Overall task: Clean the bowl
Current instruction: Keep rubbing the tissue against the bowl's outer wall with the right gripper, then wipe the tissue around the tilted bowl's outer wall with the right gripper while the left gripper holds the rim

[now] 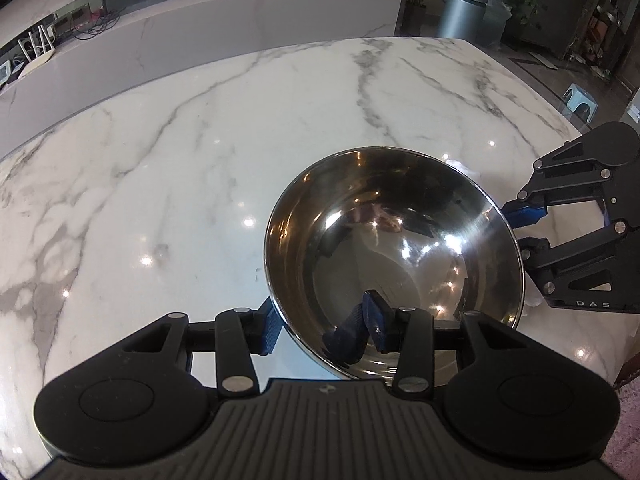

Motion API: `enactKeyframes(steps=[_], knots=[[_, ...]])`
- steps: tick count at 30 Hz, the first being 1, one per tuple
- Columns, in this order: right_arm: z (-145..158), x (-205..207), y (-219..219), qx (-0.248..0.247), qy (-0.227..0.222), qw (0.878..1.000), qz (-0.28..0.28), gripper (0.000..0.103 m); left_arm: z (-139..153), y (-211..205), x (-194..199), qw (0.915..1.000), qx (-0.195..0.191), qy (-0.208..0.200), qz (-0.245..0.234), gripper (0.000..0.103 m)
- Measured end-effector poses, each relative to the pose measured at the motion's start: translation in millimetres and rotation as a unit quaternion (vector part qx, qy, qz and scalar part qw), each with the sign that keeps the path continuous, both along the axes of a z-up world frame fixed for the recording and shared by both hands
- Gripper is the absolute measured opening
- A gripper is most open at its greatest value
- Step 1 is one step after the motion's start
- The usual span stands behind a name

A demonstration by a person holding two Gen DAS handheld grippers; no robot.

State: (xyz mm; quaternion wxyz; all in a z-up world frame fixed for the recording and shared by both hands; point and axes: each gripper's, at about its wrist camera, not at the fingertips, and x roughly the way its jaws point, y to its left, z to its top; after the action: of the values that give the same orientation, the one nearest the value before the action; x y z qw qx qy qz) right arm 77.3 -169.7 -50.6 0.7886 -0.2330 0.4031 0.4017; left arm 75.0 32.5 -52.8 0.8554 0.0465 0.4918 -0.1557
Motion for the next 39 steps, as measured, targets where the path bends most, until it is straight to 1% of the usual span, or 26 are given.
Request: enactKeyframes(steps=[5,11,13,20,24,27,32,36,39], knots=[[9.2,2.8,-7.0,0.019,-0.021,0.999,-0.019,0.019,0.8,-0.6,-0.5,0.9998,0.008,-0.005,-0.016,0.039],[30.1,8.8,-21.6,0.076,-0.051,0.994,-0.053,0.019,1.8,-4.0,-1.3,0.9987,0.020,-0.013,-0.046,0.039],[32.8,10.2,-23.5,0.082,-0.053,0.994,-0.053,0.019,1.9,-5.9,-1.5,0.9980,0.024,-0.016,-0.057,0.039],[29.0,13.1,-24.6,0.078,-0.038,0.995,-0.046,0.019,1.4,-7.7,-1.6,0.9963,0.029,-0.021,-0.079,0.039],[23.4,12.9,-22.3,0.069,-0.026,0.996,-0.041,0.019,1.0,-7.5,-1.6,0.9961,0.030,-0.022,-0.080,0.039],[19.0,11.6,-20.0,0.058,-0.011,0.998,-0.028,0.019,1.4,-6.6,-1.6,0.9962,0.031,-0.022,-0.078,0.039],[13.2,3.7,-12.0,0.042,0.016,0.999,0.014,0.019,1.5,-2.8,0.0,0.9969,0.031,-0.021,-0.069,0.039],[9.6,1.3,-8.7,0.034,0.023,0.999,0.026,0.019,1.3,-2.5,0.7,0.9969,0.032,-0.022,-0.068,0.039],[9.5,1.2,-8.4,0.034,0.015,0.999,0.023,0.019,1.4,-5.9,-1.8,0.9971,0.032,-0.022,-0.066,0.039]])
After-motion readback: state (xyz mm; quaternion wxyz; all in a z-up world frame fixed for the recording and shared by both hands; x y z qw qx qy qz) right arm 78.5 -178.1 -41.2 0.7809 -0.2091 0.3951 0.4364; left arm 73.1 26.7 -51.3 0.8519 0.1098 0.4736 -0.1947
